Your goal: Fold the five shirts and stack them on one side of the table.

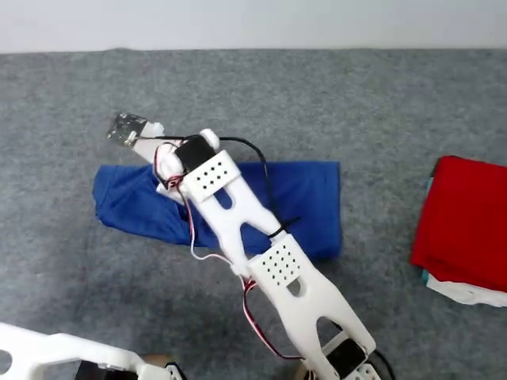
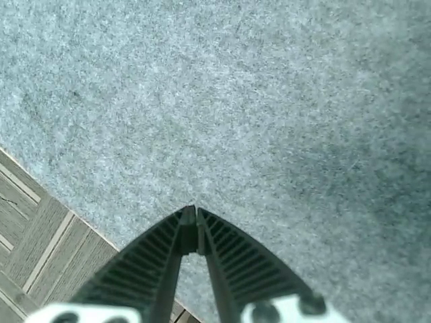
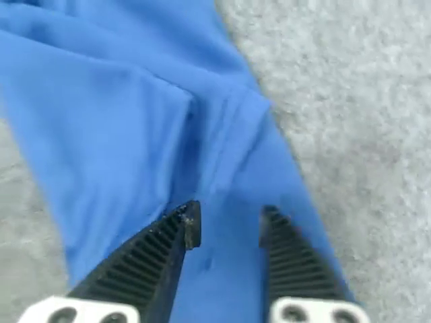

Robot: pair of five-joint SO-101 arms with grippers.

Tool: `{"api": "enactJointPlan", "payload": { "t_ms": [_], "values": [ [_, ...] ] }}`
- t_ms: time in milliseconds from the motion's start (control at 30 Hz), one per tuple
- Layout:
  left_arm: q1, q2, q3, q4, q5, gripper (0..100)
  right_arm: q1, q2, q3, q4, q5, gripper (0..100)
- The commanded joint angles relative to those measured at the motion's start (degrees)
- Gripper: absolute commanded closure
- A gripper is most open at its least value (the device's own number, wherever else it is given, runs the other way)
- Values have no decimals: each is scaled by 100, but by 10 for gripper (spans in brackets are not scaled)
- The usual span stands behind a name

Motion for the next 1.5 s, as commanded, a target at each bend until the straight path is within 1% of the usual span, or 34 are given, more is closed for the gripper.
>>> {"api": "enactJointPlan", "payload": {
  "t_ms": [0, 100, 267, 500, 633, 767, 967, 1033, 1133, 1467],
  "values": [
    [44, -53, -215, 26, 53, 995, -391, -725, -220, 347, -44, 995],
    [44, -53, -233, 26, 53, 995, -611, -804, -185, 796, -79, 983],
    [44, -53, -233, 26, 53, 995, -629, -787, -105, 822, -264, 989],
    [44, -62, -242, 26, 44, 995, 22, -760, 1582, 813, -273, 989],
    [44, -62, -242, 26, 35, 995, 171, -760, 2321, 796, -273, 989],
    [53, -62, -242, 18, 35, 995, 145, -804, 2233, 778, -273, 989],
    [53, -62, -242, 18, 35, 995, 136, -963, 800, 778, -281, 987],
    [53, -62, -242, 18, 35, 995, 127, -910, 290, 646, -281, 987],
    [53, -62, -242, 18, 35, 995, 110, -734, -158, 180, -281, 987],
    [44, -62, -242, 18, 35, 995, -303, 453, -202, -1877, -246, 988]
  ]
}}
